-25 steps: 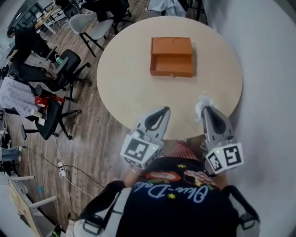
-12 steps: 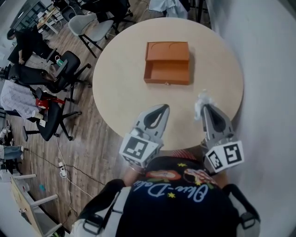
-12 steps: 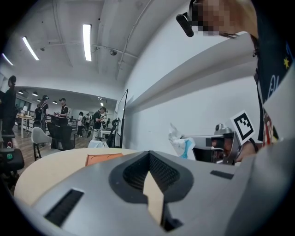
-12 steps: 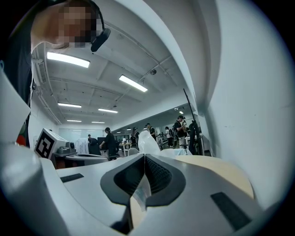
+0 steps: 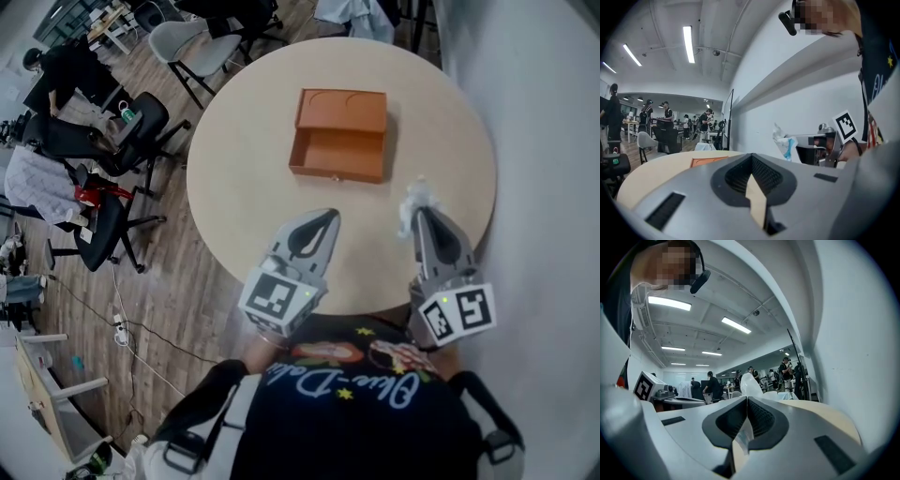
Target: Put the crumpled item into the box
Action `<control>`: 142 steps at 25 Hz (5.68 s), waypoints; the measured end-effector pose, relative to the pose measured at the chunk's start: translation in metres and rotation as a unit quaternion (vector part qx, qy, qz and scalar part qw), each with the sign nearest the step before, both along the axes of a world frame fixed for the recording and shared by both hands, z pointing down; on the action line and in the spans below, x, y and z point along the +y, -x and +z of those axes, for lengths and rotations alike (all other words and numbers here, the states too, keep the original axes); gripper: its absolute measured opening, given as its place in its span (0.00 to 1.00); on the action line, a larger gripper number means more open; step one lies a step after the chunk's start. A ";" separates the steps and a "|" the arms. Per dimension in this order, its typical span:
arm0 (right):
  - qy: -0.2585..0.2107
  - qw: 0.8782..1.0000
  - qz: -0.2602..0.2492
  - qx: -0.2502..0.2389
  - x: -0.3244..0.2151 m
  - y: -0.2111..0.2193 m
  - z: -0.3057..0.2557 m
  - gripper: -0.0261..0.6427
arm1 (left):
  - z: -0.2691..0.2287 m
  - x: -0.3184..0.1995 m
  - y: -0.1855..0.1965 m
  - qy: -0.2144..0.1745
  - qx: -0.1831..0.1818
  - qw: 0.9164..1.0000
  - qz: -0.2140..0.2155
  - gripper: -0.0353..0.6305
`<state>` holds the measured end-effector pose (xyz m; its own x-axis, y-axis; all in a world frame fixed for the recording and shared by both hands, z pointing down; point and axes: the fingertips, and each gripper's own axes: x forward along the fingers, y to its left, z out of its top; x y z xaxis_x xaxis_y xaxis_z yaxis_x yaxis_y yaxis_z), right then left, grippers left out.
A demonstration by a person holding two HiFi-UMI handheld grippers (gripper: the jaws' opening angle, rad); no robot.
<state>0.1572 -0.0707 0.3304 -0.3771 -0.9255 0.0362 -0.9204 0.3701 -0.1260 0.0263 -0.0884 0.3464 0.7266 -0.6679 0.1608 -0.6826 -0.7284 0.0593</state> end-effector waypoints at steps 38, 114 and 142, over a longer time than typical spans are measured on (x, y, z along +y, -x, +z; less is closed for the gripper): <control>0.081 0.993 -0.032 0.082 -0.165 0.044 0.083 0.04 | 0.018 -0.081 0.042 0.015 0.001 0.997 -0.076 0.04; 0.174 0.971 -0.068 0.151 -0.210 0.078 0.144 0.04 | 0.031 -0.098 0.093 0.033 -0.017 0.992 -0.122 0.04; 0.100 0.990 -0.070 0.072 -0.080 0.052 0.072 0.04 | 0.029 -0.049 0.065 0.000 -0.030 0.995 -0.097 0.04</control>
